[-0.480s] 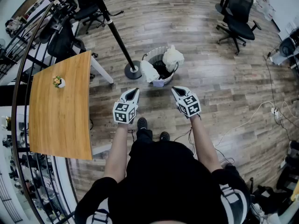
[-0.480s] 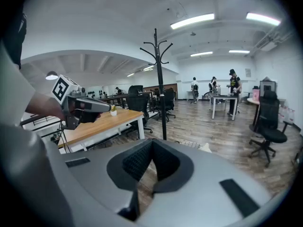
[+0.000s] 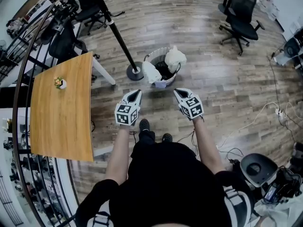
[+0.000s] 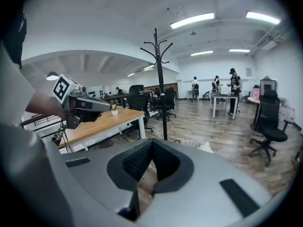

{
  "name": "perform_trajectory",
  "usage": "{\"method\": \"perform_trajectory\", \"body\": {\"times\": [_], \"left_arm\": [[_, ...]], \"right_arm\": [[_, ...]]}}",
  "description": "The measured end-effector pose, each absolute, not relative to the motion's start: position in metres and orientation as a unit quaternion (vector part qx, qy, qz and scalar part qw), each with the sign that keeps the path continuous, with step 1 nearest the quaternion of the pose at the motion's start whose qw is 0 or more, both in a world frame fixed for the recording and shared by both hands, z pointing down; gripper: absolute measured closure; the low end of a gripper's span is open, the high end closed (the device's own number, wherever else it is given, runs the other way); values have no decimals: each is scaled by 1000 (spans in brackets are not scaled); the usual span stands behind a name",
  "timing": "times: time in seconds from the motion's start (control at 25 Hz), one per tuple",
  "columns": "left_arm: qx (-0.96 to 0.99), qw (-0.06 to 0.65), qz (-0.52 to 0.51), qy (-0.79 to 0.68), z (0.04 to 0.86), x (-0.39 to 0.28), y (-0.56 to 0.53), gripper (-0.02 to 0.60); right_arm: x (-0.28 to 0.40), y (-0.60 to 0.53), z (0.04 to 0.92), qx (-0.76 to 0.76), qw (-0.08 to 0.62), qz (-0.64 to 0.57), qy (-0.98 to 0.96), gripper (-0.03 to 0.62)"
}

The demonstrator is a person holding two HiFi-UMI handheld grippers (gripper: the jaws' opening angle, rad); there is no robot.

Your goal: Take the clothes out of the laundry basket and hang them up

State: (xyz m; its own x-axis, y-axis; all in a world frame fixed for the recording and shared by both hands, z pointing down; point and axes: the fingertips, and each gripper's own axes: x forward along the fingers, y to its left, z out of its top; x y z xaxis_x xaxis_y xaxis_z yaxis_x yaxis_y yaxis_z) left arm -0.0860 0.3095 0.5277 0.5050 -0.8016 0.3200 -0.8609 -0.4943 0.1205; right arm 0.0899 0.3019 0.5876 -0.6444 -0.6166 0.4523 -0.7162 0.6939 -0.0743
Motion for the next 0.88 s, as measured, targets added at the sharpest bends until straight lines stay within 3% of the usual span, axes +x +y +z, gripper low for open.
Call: {"method": "perform_trajectory", "body": {"times": [0.88], "left_arm": [[851, 130, 110, -497, 526, -93, 324, 558]], "right_arm": [[91, 312, 588, 379, 193, 128, -896, 585]]}}
